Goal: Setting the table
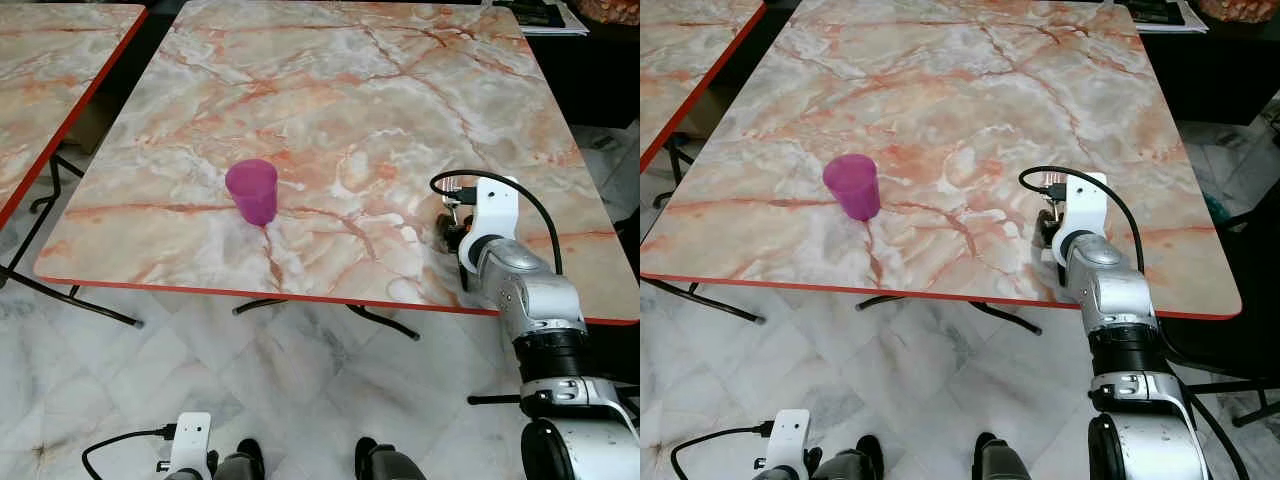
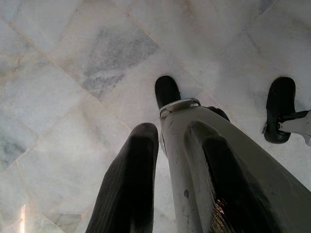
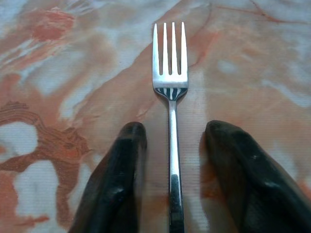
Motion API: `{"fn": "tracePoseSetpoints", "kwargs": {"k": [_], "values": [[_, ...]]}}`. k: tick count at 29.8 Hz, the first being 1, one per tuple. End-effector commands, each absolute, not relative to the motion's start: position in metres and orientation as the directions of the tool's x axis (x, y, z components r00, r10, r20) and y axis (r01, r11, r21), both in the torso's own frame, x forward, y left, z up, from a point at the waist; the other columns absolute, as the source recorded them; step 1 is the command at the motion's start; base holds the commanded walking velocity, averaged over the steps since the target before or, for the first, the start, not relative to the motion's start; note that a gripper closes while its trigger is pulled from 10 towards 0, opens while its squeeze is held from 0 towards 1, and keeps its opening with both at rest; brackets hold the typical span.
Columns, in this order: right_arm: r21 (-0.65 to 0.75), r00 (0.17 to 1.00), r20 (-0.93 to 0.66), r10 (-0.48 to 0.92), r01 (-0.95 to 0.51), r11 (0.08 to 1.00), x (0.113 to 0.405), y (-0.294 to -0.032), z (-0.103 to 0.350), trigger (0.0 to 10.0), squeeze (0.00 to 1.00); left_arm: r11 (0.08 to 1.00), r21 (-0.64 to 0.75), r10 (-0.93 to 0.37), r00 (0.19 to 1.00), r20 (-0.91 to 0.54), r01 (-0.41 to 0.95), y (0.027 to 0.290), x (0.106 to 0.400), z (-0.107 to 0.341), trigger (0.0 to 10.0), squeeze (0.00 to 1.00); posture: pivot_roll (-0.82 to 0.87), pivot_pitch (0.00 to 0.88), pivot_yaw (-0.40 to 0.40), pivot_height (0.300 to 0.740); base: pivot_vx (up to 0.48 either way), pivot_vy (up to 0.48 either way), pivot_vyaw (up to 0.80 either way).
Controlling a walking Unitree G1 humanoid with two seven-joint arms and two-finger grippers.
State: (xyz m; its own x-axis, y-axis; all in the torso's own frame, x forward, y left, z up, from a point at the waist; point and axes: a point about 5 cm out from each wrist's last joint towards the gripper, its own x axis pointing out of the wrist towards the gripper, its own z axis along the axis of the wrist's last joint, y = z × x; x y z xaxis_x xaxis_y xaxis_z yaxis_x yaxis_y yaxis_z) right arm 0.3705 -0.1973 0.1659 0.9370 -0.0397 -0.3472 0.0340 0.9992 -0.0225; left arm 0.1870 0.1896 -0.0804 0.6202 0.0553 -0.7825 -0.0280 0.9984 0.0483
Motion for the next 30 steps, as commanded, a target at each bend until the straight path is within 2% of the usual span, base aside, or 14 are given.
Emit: {"fn": "tracePoseSetpoints", "kwargs": {"k": [1,30], "values": [[-0.024,0.932,-0.362,-0.032,0.026,0.999,0.3691,-0.1946,0.1635,0.0,0.0,1.0,0.007,0.014,0.518,-0.855,-0.015,0.1798,0.1585,-0.0957,10.0,0.0,-0.12,0.264,-0.024,0.74,0.0,0.0,0.0],[-0.023,0.932,-0.361,-0.021,0.013,1.0,0.3663,-0.1884,0.1589,0.0,0.0,1.0,0.009,0.007,0.513,-0.858,0.002,0.1802,0.1557,-0.0967,10.0,0.0,-0.11,0.241,-0.017,0.74,0.0,0.0,0.0]]}}
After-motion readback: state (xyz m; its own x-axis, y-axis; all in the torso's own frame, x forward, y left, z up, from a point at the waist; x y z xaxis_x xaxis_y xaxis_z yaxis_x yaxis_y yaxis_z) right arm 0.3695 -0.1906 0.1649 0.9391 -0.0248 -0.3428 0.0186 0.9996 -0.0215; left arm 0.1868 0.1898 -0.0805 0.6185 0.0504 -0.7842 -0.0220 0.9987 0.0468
